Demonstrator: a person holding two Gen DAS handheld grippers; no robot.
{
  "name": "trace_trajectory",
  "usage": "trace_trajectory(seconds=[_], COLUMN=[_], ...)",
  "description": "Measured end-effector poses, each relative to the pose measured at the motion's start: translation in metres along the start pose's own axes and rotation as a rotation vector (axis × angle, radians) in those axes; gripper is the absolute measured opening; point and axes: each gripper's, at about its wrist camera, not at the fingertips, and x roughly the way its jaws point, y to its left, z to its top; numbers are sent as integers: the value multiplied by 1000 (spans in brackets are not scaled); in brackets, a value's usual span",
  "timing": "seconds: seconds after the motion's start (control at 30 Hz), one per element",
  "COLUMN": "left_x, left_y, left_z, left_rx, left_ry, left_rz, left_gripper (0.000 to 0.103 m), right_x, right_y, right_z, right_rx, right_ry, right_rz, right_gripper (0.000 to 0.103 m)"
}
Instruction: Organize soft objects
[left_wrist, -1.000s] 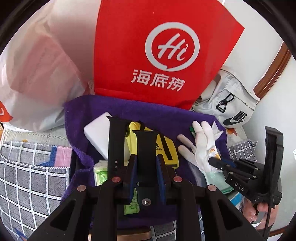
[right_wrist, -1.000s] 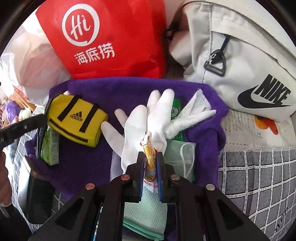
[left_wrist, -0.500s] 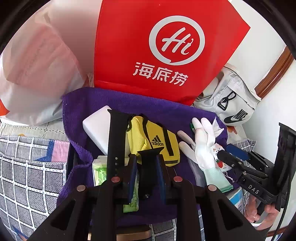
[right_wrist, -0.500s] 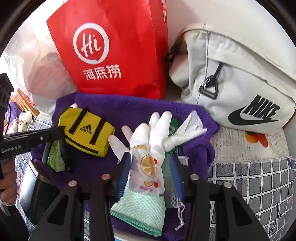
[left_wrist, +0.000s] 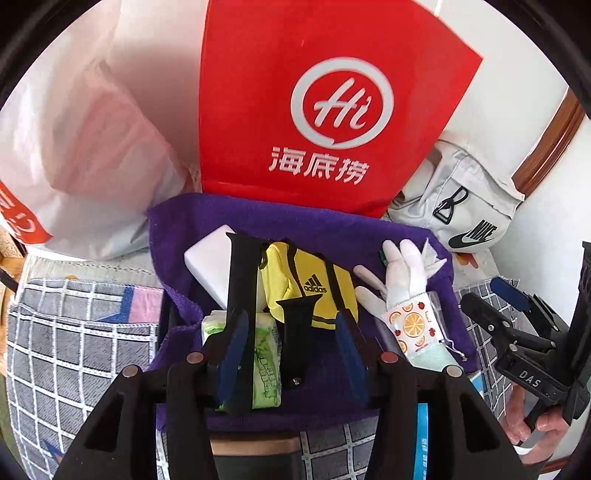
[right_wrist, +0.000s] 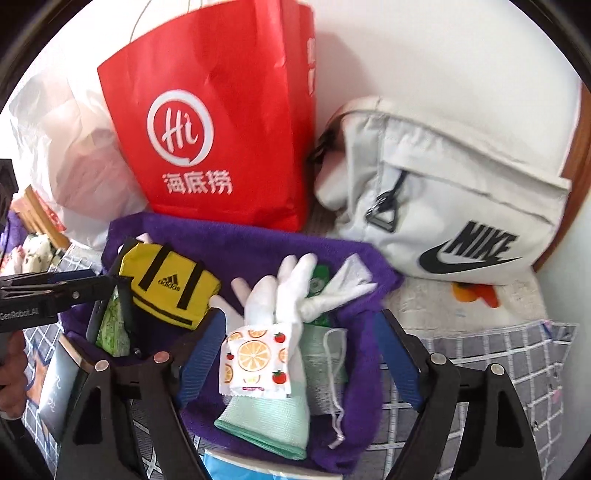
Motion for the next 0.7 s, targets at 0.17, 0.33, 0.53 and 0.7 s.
trace_trajectory(seconds=[0.17,0.33,0.53,0.7], left_x=[-23,-57,-110,-156], left_y=[-6,-9,-14,-25], left_z=[-15,-40,-80,-116], left_rx=[15,12,-10,-5], left_ry=[-20,-29,-71,-119], left_rz=[4,3,-11,-14], left_gripper=[61,62,69,78], right_x=[-24,-49,-114,-167], right_y=[-3,2,23,45], right_z=[-12,-33,-56,-85], right_rx=[66,66,59,-2], right_ry=[14,32,-53,-111], right_rz=[42,26,43,-2], right_gripper=[82,82,88,102])
